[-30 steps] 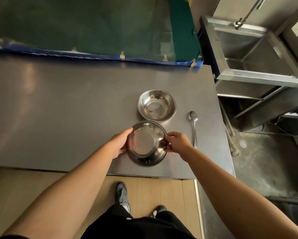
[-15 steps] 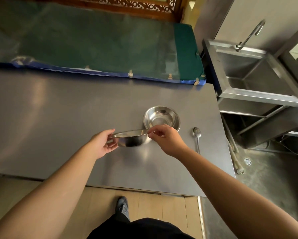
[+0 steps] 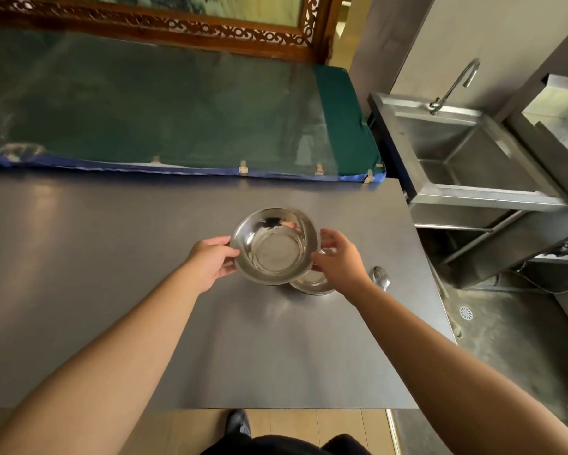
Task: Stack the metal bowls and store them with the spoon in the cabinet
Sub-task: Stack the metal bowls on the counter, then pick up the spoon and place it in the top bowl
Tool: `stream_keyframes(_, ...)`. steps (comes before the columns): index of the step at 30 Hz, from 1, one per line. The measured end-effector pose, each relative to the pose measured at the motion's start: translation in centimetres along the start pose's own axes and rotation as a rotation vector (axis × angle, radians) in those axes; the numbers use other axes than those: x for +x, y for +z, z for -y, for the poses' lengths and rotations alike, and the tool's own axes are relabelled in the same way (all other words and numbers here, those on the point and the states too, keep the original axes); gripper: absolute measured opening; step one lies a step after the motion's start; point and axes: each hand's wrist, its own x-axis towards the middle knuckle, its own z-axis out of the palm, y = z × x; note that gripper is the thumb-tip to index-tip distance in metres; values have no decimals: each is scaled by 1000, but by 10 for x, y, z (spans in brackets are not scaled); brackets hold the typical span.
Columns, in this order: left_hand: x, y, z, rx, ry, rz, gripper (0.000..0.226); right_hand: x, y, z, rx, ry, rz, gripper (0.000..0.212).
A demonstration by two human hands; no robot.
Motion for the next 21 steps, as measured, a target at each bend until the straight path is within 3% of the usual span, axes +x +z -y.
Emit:
stream_keyframes(3, 13, 23, -2, 73, 1, 9, 41, 9, -9, -6, -1, 70, -52, 51)
stream_keyframes(6, 23, 44, 2, 119, -7, 22, 45, 17, -25, -19, -73, 122, -74, 31)
stream_keyframes(12, 34, 80, 26, 212, 2, 12, 43, 42, -49, -50, -48, 255, -56, 47)
stream_keyframes(21, 51, 108, 66, 322, 11, -65, 43, 82, -74, -84, -149, 310, -25, 48)
